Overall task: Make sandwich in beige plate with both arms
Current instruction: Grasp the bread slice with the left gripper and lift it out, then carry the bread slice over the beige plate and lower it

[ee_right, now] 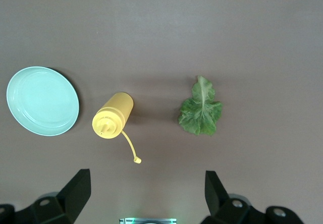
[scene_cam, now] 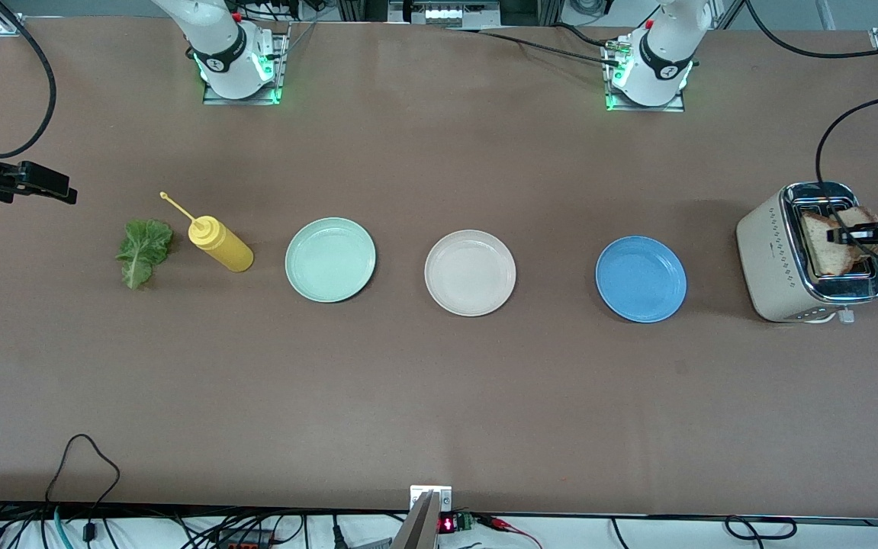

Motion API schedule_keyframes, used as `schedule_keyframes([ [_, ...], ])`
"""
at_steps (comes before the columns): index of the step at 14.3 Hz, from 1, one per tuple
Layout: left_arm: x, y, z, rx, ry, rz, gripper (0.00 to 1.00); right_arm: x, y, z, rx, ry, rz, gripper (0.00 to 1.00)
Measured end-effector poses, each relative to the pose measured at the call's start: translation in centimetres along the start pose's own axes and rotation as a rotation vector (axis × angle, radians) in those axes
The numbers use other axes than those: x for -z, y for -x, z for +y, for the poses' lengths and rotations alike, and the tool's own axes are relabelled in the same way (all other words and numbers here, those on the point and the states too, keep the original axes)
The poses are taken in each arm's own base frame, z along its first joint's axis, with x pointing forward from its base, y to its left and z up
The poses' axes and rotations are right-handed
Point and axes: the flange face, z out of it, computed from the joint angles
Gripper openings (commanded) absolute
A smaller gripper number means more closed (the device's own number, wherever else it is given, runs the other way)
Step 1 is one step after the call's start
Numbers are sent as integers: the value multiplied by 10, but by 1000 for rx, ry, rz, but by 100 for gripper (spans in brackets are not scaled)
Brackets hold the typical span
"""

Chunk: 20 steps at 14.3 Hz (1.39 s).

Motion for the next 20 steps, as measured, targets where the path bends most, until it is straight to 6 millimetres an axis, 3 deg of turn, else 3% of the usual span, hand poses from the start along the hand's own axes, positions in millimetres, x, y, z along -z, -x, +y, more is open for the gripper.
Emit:
schedule_keyframes([
  [2,47,15,4,-22,-4,11,1,0,0,1,-2,0,-1,100],
  [4,94,31,24,-68,-8,20,1,0,0,3,-5,0,-1,100],
  [6,120,37,67,-161,-15,36,1,0,0,4,-7,-1,-1,100],
  [8,121,32,126,-291,-13,32,1,0,0,4,-8,-1,-1,100],
  [10,106,23,199,-442,3,6,1,0,0,4,-8,-1,-1,100],
  [13,58,-1,302,-499,124,-4,1,-1,0,4,-8,-1,-1,100],
  [17,3,-24,389,-378,284,11,1,-3,-1,4,-8,0,-5,100],
  [20,-44,-28,432,-252,419,41,0,-5,-2,4,-8,0,-10,100],
])
